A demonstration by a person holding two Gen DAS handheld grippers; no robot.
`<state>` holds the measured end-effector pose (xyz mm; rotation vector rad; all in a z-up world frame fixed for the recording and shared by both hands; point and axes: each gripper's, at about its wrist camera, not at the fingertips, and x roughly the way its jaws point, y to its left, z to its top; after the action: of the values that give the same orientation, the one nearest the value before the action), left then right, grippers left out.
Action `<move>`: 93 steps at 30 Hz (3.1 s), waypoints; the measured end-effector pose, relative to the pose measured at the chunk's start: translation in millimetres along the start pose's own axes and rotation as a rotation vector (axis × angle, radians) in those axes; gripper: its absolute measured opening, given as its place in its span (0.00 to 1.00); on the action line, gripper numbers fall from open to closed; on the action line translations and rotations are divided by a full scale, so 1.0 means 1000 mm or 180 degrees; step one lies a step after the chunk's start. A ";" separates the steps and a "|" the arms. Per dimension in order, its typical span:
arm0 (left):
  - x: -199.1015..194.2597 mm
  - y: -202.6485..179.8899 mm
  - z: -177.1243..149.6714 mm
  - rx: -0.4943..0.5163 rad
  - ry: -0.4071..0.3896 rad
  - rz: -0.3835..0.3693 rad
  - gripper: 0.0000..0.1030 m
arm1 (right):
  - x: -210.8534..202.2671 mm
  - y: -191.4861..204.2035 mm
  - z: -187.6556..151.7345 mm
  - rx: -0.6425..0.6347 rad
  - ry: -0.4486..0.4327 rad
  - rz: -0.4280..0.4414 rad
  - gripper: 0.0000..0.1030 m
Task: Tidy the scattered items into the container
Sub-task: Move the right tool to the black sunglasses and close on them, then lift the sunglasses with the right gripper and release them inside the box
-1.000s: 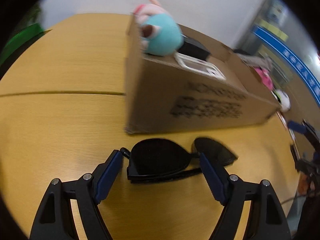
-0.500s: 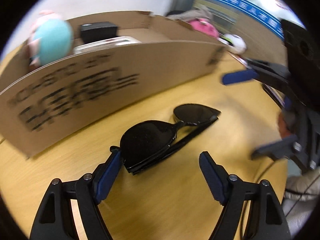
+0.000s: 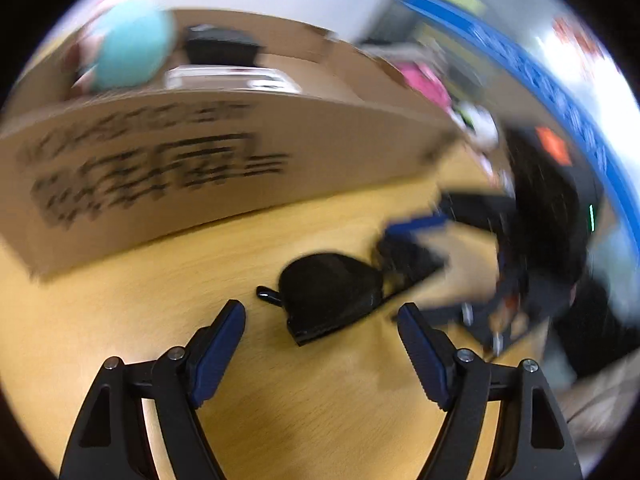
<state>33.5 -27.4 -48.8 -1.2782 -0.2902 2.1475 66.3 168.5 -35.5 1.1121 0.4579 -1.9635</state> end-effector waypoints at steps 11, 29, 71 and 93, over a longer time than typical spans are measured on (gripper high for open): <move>0.017 0.021 0.006 -0.1206 -0.0182 -0.0300 0.51 | -0.015 0.049 -0.030 0.0512 -0.0098 -0.0364 0.56; 0.038 0.015 -0.011 -0.1829 -0.0096 -0.0709 0.56 | -0.033 0.032 -0.051 0.1242 -0.0423 -0.0294 0.55; 0.086 -0.046 0.358 -0.0442 -0.0004 -0.0560 0.26 | -0.114 -0.228 0.134 0.1609 -0.1050 -0.0216 0.55; 0.240 0.057 0.353 -0.1249 0.0751 -0.0669 0.28 | 0.027 -0.315 0.148 0.2149 0.0493 -0.0414 0.55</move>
<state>-371.9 115.1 -68.8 -1.6215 -0.7381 1.7951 -271.5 250.7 -1.7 1.6911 -0.0794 -2.2224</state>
